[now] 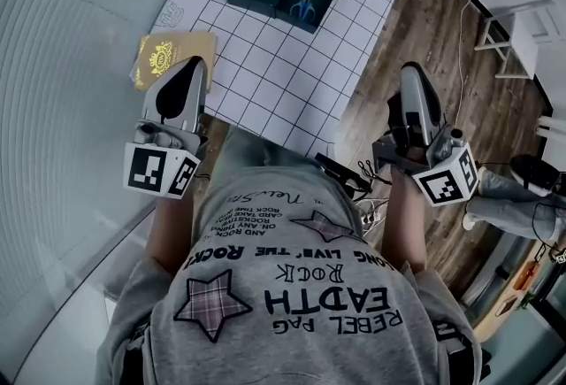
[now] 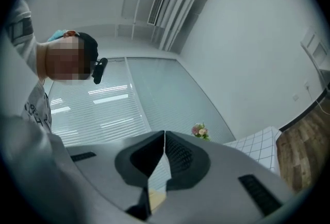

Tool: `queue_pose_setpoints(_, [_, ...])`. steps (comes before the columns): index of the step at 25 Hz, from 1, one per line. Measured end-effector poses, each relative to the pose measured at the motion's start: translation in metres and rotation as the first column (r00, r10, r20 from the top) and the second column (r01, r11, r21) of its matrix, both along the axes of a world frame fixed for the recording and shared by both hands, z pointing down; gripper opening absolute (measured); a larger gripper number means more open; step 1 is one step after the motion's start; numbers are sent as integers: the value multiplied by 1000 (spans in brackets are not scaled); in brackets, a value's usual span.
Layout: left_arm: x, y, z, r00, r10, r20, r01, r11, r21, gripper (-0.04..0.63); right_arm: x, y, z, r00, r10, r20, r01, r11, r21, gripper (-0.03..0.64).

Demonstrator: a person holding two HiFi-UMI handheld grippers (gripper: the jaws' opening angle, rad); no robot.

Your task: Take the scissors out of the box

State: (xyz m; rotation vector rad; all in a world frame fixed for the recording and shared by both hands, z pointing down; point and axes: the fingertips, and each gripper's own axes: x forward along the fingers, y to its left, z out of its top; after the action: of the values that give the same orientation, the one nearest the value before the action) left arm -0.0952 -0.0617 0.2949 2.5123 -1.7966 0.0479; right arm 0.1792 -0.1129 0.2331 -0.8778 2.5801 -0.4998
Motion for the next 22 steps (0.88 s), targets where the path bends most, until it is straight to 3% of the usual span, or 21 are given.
queue_pose_setpoints(11, [-7,-51,-2,990,141,-17,-141,990,4,2,-4,-14,-12,986,163,-14,-163,986,27,15])
queue_pose_setpoints(22, [-30,-88,1,976,219,-21,-219,976,-3,2,-35,-32,-9,977,210,-23,-210,978,12,15])
